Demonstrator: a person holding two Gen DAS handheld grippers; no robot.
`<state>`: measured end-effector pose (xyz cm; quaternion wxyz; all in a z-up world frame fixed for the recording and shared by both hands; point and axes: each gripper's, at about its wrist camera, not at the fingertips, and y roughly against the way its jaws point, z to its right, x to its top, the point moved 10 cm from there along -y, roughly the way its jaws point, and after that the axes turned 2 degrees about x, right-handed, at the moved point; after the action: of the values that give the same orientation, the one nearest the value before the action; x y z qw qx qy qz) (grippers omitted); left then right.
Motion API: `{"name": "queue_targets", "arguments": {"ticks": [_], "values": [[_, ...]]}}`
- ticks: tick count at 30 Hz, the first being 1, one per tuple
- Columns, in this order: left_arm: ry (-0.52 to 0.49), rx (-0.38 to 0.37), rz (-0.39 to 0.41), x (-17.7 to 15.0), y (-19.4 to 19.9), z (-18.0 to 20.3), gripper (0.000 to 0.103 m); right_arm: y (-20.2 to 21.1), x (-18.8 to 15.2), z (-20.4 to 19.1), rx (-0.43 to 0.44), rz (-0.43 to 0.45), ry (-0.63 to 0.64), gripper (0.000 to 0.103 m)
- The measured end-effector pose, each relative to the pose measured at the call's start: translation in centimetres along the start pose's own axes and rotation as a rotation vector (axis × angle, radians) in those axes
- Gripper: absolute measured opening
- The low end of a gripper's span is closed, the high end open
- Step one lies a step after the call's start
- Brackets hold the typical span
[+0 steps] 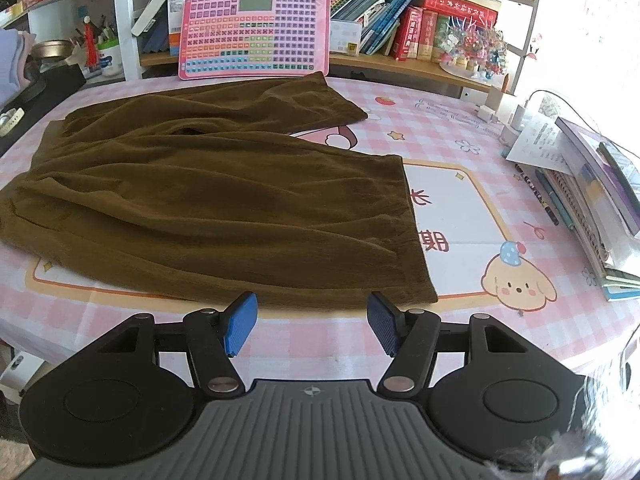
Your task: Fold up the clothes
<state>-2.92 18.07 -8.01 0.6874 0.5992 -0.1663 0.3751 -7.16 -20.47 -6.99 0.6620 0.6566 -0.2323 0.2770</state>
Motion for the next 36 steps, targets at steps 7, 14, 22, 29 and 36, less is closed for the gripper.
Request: {"name": "queue_targets", "arguments": {"ticks": [7,14,22,29,36], "values": [[-0.126,-0.036,0.002,-0.8,0.7,2.4,0.067,0.6,-0.5,-1.0,0.003,0.003,-0.003,0.06],[-0.251,-0.038,0.014,-1.7,1.5,3.8,0.08,1.6,-1.2,-1.5,-0.016,0.008,-0.031,0.07],[-0.4,-0.075,0.045,-2.7,2.9,5.7,0.09,2.6,-1.0,-1.4,-0.034,0.034,-0.072,0.082],[-0.383,-0.147,0.054,-1.6,4.2,6.0,0.09,3.8,0.4,-1.5,-0.029,0.062,-0.07,0.084],[-0.356,-0.201,0.075,0.0,4.4,5.9,0.09,4.7,3.2,-1.5,-0.016,0.105,-0.021,0.085]]}}
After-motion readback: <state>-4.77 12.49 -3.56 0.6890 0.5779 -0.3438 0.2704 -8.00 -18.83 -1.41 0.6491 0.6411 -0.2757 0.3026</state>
